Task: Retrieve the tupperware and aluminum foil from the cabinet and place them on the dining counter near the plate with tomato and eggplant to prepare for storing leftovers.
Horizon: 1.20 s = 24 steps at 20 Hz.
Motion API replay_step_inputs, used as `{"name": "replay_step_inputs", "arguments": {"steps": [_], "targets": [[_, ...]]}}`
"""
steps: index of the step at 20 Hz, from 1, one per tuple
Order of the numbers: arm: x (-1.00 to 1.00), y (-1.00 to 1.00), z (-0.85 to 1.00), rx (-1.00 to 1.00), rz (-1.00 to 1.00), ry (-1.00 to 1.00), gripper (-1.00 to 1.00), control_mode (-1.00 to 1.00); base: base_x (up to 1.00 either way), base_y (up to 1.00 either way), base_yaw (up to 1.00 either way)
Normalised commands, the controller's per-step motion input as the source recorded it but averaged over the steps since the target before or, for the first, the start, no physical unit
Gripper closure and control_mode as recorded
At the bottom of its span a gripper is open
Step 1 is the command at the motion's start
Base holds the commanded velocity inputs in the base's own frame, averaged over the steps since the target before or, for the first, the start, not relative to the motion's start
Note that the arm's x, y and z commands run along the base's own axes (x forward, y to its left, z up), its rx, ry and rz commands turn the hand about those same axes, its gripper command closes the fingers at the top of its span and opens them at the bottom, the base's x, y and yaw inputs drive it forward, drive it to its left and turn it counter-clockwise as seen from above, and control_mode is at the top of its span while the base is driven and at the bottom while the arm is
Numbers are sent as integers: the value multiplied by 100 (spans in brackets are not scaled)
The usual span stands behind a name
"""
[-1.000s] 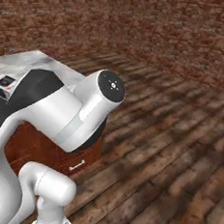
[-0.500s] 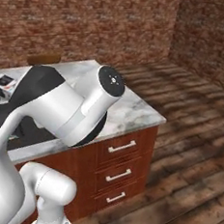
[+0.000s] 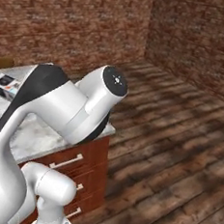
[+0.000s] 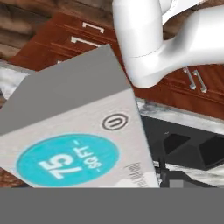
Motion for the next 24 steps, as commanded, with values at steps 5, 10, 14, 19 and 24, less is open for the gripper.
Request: {"name": "replay_step_inputs", "arguments": {"steps": [5,10,14,19,24], "targets": [[0,0,0,0,0,0,100,100,100,-90,-36],[0,0,0,0,0,0,100,100,100,-70,-24],[0,0,0,0,0,0,100,100,100,-55,-5],[0,0,0,0,0,0,100,100,100,-23,35],[0,0,0,0,0,0,100,100,100,0,64]]}}
